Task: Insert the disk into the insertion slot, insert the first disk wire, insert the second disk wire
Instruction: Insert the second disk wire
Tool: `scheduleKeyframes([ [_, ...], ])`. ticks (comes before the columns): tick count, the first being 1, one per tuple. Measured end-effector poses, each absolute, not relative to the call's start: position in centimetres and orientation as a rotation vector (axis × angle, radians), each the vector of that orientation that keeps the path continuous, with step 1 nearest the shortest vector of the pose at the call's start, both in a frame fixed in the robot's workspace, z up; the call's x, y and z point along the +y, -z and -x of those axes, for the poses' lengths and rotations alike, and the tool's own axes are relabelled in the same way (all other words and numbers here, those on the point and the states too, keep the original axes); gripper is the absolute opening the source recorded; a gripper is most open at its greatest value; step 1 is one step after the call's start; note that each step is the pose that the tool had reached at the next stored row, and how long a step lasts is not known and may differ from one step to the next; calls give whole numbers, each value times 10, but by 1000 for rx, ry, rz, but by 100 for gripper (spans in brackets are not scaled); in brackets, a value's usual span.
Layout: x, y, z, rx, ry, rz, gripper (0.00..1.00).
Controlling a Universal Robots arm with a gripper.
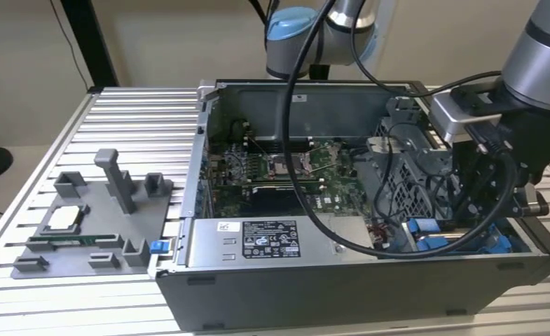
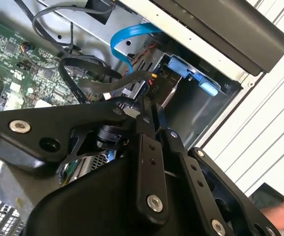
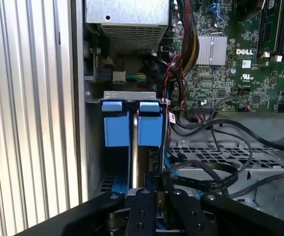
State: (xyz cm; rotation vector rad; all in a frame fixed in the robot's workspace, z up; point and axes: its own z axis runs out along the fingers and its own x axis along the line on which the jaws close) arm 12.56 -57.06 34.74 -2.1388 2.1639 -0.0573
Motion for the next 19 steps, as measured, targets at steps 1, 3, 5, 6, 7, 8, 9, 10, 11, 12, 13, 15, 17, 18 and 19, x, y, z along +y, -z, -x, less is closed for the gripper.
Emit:
scheduleKeyframes([
  [1, -571, -347, -126, 2164, 57, 2139, 0],
  [3, -571, -346, -126, 2164, 57, 2139, 0],
  [5, -571, -345, -126, 2164, 57, 2139, 0],
  [6, -571, -344, -126, 2164, 58, 2139, 0],
  [7, -571, -344, -126, 2164, 57, 2139, 0],
  [8, -571, -343, -126, 2164, 58, 2139, 0],
  [9, -571, -342, -126, 2164, 58, 2139, 0],
  [10, -571, -342, -126, 2164, 58, 2139, 0],
  [11, -571, -341, -126, 2164, 58, 2139, 0],
  [12, -571, -341, -126, 2164, 58, 2139, 0],
  [13, -571, -341, -126, 2164, 58, 2139, 0],
  [15, -571, -340, -126, 2164, 59, 2139, 0],
  [17, -571, -340, -126, 2164, 58, 2139, 0],
  [18, -570, -340, -126, 2164, 58, 2139, 0],
  [19, -570, -340, -126, 2164, 58, 2138, 0],
])
